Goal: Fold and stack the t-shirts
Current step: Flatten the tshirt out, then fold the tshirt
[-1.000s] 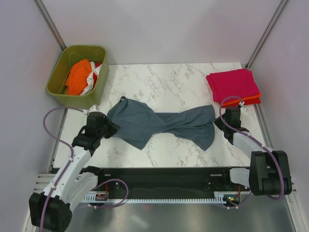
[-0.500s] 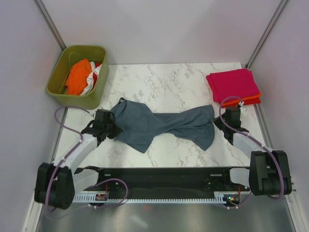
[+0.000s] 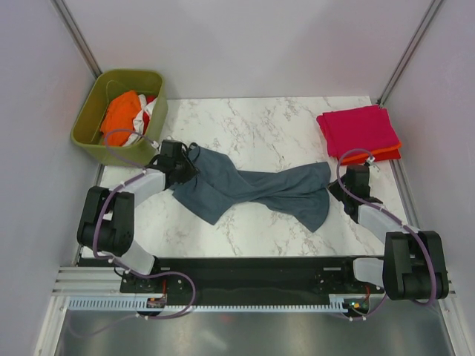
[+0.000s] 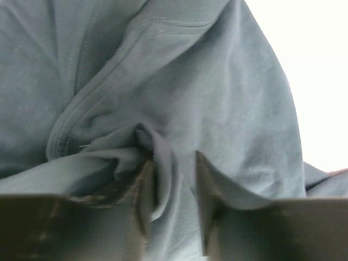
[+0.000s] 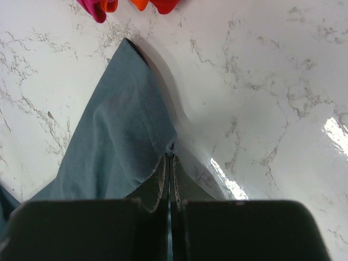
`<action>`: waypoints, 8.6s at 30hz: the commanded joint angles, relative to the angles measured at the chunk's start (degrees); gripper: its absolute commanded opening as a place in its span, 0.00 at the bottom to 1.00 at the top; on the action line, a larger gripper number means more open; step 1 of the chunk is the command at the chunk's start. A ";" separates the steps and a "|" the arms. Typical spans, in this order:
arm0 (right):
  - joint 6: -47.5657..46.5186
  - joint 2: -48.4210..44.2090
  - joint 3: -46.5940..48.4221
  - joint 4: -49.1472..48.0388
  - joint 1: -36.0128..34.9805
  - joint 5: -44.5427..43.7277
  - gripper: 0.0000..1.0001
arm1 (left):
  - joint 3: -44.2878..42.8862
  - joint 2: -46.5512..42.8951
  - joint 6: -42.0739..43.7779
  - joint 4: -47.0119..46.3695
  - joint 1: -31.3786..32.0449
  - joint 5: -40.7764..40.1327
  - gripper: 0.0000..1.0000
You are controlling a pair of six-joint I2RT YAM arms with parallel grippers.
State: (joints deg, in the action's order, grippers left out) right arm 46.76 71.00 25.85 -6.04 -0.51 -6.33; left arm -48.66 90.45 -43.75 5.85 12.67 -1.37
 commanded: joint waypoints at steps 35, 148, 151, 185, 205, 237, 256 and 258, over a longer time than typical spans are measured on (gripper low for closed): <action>-0.18 -6.49 -5.10 -5.12 0.16 -0.53 0.00 | 16.15 -15.59 1.91 4.61 -5.72 -6.54 0.55; 8.34 11.24 70.83 13.51 2.88 12.21 0.00 | -97.33 18.79 -10.20 7.26 -11.51 20.79 0.02; 8.61 14.76 71.10 12.64 3.06 15.20 0.00 | -93.81 19.67 -12.33 3.12 -14.42 22.11 0.02; -1.66 -1.56 10.21 10.34 4.21 19.08 0.00 | 11.04 -51.59 2.00 15.85 -13.98 8.58 0.02; -6.51 -20.04 -0.54 23.01 4.21 12.04 0.00 | 17.64 -64.72 -4.33 26.69 -13.90 8.31 0.02; -2.38 16.71 27.85 14.75 4.29 8.88 0.00 | -15.40 -11.89 -3.89 10.33 -10.29 3.21 0.02; -0.97 22.60 29.35 11.41 5.96 10.02 0.00 | -29.72 -0.02 -3.10 9.62 -8.54 2.16 0.02; -0.80 22.78 29.17 10.62 6.05 10.19 0.00 | -30.70 1.74 -3.01 9.71 -8.19 2.07 0.02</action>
State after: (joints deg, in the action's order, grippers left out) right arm 45.21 93.14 52.99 7.49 5.17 4.05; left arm -75.96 90.21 -46.92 17.41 3.86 1.93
